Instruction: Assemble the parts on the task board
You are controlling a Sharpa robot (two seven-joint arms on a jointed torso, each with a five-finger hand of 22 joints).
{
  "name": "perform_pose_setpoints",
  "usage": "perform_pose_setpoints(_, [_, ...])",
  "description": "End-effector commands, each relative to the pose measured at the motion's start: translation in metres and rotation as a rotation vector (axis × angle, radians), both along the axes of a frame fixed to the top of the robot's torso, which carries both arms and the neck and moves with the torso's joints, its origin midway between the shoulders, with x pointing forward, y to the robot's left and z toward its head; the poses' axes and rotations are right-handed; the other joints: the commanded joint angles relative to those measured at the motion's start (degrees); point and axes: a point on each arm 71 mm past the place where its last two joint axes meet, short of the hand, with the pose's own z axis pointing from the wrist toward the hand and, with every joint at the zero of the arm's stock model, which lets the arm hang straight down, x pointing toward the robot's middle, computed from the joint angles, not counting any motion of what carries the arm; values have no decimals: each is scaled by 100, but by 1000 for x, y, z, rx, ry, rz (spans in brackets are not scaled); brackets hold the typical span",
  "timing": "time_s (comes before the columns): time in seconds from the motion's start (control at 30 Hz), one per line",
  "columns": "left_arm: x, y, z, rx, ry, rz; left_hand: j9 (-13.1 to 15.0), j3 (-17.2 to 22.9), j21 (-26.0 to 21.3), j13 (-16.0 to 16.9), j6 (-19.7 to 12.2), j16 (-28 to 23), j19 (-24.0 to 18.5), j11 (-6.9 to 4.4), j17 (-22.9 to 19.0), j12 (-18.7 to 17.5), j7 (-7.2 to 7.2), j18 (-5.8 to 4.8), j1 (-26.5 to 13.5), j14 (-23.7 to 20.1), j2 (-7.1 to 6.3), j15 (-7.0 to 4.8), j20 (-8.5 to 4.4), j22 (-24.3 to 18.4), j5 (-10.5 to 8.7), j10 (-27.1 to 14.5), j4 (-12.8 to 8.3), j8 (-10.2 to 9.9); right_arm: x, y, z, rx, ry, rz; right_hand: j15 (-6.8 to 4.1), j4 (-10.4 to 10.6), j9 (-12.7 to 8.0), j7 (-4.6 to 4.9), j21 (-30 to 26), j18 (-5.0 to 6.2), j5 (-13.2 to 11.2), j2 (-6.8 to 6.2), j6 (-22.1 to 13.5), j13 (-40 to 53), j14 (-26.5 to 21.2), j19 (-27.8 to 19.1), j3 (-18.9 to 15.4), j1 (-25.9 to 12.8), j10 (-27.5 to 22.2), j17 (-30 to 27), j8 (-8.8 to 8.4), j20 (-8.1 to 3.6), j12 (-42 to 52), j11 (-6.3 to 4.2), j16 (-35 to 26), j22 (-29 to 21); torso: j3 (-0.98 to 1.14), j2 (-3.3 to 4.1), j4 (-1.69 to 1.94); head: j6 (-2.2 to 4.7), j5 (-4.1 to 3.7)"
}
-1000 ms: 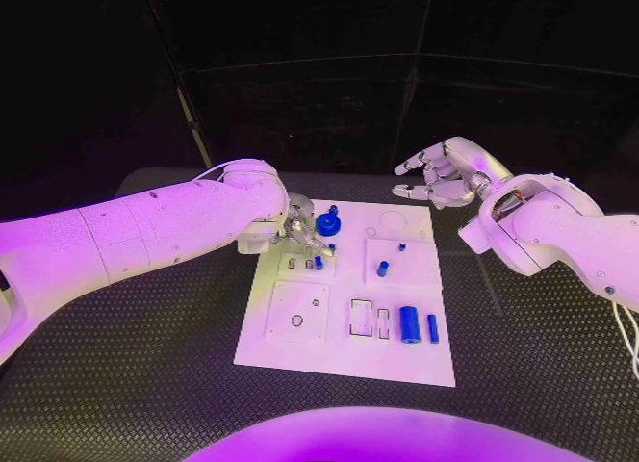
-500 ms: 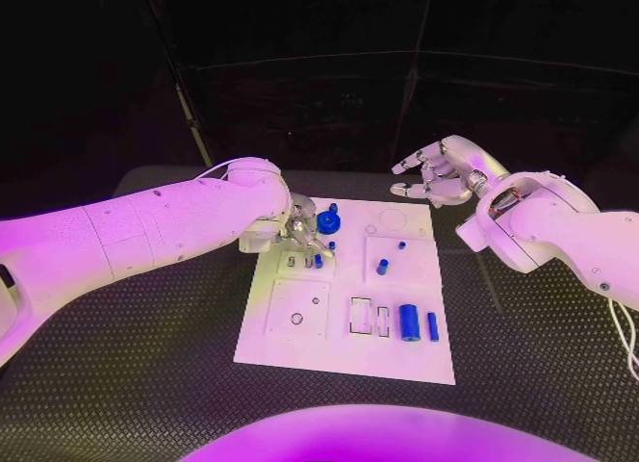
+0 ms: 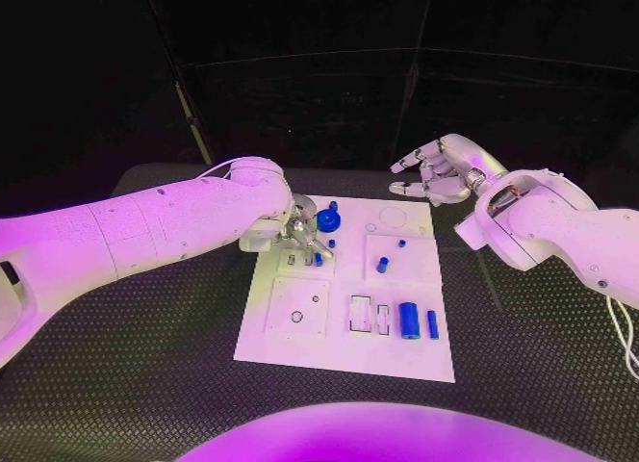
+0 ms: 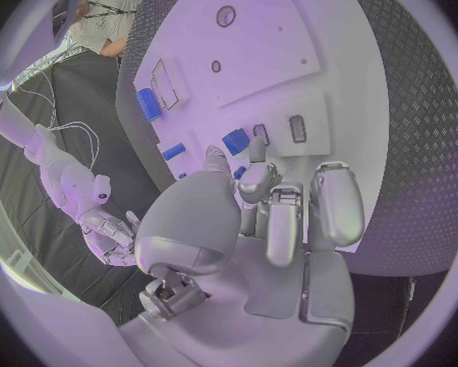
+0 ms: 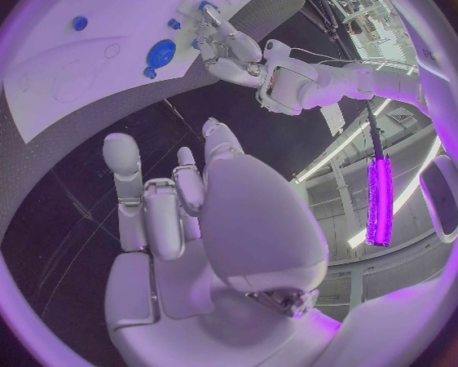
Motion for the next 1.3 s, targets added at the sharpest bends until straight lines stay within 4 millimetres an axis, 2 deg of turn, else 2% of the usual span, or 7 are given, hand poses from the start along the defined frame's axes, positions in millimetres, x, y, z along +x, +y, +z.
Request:
perform_pose_setpoints(0.03, [0, -1, 0, 9, 10, -4, 12, -16, -5, 0, -42, 17, -24, -6, 1508, -28, -12, -25, 55, 594, -3, 44, 15, 8, -15, -41, -14, -9, 0, 1, 1, 0, 2, 6, -53, -6, -4, -11, -31, 63, 29, 42, 8, -8, 292, -25, -33, -28, -27, 140, 34, -1, -25, -3, -38, -10, 0, 2, 3, -17, 2])
perform_pose_setpoints(0.2, [-1, -1, 0, 10, 11, -6, 34, -15, -15, -15, -43, 17, -37, -6, 1508, -43, -12, -21, 111, 594, 2, 45, 18, -7, -15, -49, -26, -5, 1, 1, 1, -1, 2, 5, -54, -6, -4, -12, -35, 64, 36, 49, 10, -10, 290, -27, -31, -26, -27, 132, 36, -2, -26, -4, -42, -17, 1, -3, 1, -42, 22])
perform_pose_setpoints(0.57, [-3, -5, -1, -2, 33, -18, 128, 9, -63, -108, -62, 17, -97, -1, 1508, -137, -7, -3, 358, 594, -2, 53, 29, -72, -13, -107, -85, 11, 3, 1, 0, -2, 5, 3, -55, -8, -3, -13, -39, 64, 49, 64, 16, -8, 291, -25, -24, -15, -24, 133, 43, -3, -23, -6, -44, -20, -2, 1, 5, -56, 2])
perform_pose_setpoints(0.77, [-4, -5, 0, -8, 37, -17, 189, 115, -70, -137, -78, 17, -113, 2, 1508, -172, -4, 0, 559, 594, 98, 58, 35, -72, -13, -122, -144, 19, 4, 1, -1, -5, 11, 3, -56, -10, -3, -14, -42, 65, 53, 67, 17, -12, 290, -26, -22, -10, -26, 125, 44, -4, -25, -6, -49, -24, -3, 3, 7, -70, -11])
perform_pose_setpoints(1.07, [-4, -4, 0, -11, 37, -15, 239, 202, -82, -164, -88, 17, -129, 4, 1508, -204, -1, 4, 703, 594, 157, 60, 39, -82, -12, -134, -200, 25, 5, 1, -2, -8, 14, 1, -57, -13, -3, -14, -46, 66, 59, 71, 18, -11, 290, -28, -19, -2, -24, 123, 46, -4, -24, -7, -50, -30, -4, 2, 2, -83, -14])
perform_pose_setpoints(1.3, [-4, -5, 0, -21, 36, -11, 295, 357, -85, -173, -106, 17, -136, -3, 1508, -222, -7, 6, 924, 594, 252, 57, 39, -75, -11, -133, -312, 27, 6, 0, -3, -9, 15, 0, -57, -14, -3, -14, -47, 66, 60, 72, 18, -11, 290, -29, -18, -1, -24, 123, 47, -5, -24, -7, -51, -32, -2, 4, 6, -96, -13])
